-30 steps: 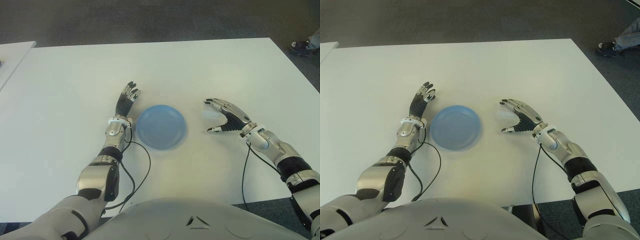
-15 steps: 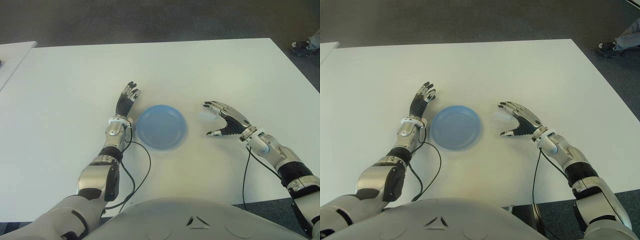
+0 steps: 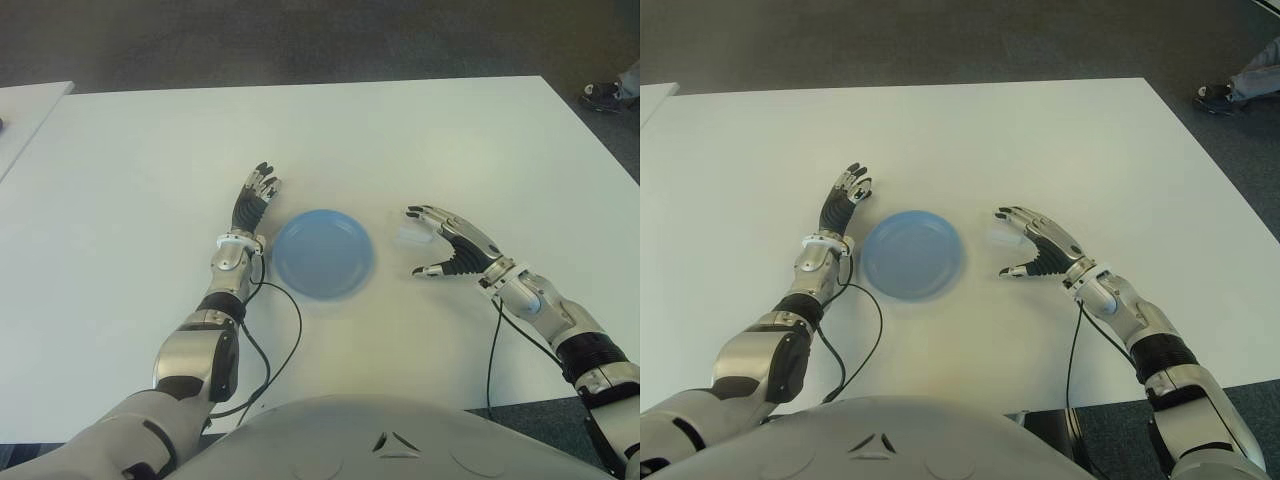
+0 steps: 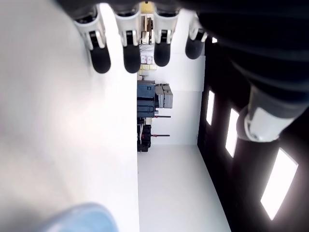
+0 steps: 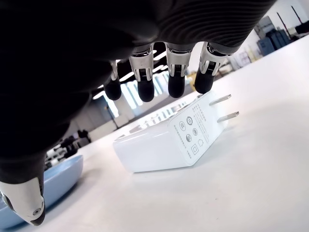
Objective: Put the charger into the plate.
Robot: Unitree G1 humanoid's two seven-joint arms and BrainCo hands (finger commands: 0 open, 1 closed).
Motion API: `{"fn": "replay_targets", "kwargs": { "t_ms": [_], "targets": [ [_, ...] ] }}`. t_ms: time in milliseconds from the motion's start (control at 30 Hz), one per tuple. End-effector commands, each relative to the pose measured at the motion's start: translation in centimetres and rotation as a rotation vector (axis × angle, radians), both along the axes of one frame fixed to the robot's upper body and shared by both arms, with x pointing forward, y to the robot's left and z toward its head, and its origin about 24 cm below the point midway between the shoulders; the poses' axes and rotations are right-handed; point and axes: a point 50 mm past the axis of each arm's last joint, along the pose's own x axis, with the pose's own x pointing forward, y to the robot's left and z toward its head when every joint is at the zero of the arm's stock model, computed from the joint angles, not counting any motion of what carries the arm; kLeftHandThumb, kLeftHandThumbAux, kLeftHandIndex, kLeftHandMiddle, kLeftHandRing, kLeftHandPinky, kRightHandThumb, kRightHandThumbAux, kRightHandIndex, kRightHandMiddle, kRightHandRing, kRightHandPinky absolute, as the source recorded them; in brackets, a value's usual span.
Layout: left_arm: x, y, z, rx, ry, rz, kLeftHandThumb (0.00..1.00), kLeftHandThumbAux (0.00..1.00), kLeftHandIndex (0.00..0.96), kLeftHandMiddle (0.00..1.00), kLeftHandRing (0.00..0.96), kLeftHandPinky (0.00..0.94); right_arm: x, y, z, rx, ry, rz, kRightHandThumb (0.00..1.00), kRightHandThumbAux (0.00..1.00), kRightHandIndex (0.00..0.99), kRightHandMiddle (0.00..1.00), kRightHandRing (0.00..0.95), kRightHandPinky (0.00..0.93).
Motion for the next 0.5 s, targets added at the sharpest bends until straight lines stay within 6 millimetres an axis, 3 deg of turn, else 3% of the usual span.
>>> {"fn": "replay_targets", "kwargs": {
  "t_ms": [33,167,333,500],
  "targets": [
    [-1.4,0.1,-2.0,0.004,0.117,0.001,0.000,0.529,0.000,0.107,0.139,0.174,-1.1,-0.2,-1.1,0.005,0.041,-0.020,0.000,0.588,0.000,0.042,0.058,0.056],
    [-1.4,0.2,-2.0,0.008,0.117,-0.004,0.000,0.531,0.000,0.109,0.142,0.176,-0.4,-0.4,0.8,0.095,-0.144,-0.051,0.000,0.561,0.000,0.043,0.071,0.094],
    [-1.4,0.2,-2.0,0.012,0.114,-0.006,0.000,0.531,0.000,0.111,0.145,0.184,0.1,-0.2,1.4,0.176,-0.260,-0.085,0.052,0.524,0.000,0.037,0.067,0.087],
    [-1.4,0.2,-2.0,0.020,0.112,-0.007,0.000,0.530,0.000,0.113,0.147,0.183,1.9,0.7,2.9,0.327,-0.412,-0.123,0.195,0.476,0.000,0.039,0.054,0.054]
  ]
}}
